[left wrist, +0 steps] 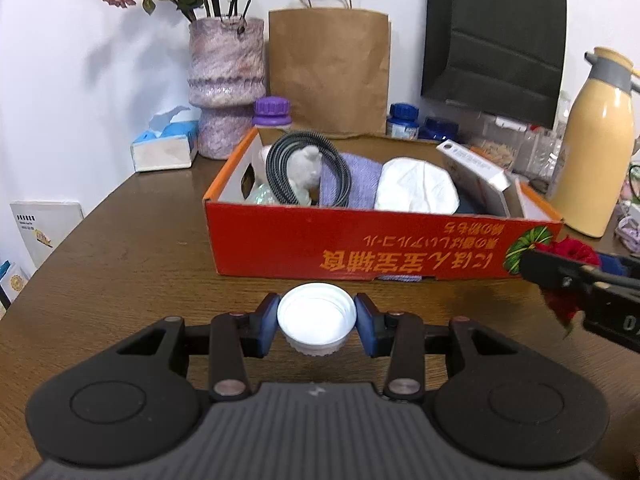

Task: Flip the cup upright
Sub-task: 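Carry the cap with the left gripper and the rose with the right gripper over the box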

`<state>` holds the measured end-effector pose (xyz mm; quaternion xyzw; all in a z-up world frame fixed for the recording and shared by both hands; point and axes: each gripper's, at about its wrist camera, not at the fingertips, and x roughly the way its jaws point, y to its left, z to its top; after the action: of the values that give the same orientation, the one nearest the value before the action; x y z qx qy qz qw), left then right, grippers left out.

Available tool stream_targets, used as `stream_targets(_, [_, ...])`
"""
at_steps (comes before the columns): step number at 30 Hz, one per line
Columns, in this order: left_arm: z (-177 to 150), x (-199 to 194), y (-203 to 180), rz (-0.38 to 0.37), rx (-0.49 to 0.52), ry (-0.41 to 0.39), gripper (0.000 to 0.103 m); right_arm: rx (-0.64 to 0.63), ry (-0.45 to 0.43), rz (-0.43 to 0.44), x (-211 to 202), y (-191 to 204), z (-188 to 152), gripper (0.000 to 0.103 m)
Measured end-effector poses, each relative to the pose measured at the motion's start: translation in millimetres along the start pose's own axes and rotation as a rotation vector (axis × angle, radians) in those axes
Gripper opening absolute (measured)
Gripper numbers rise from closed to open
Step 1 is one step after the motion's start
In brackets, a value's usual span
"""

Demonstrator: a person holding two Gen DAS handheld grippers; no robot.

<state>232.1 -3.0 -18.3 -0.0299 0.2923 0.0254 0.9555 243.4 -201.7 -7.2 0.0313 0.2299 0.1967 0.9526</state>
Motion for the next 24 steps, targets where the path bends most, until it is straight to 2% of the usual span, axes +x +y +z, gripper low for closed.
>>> stream_targets(14, [23.7, -28.4, -9.7, -0.044, -0.013, -0.094, 0.041, -0.052, -0.09, -0.007, -16.6, 14.9, 17.8, 0.043])
stream_targets(24, [44.9, -32.7, -11.6, -0.038, -0.023, -0.154, 0.041, -0.035, -0.14, -0.018, -15.7, 19.5, 37.5, 0.043])
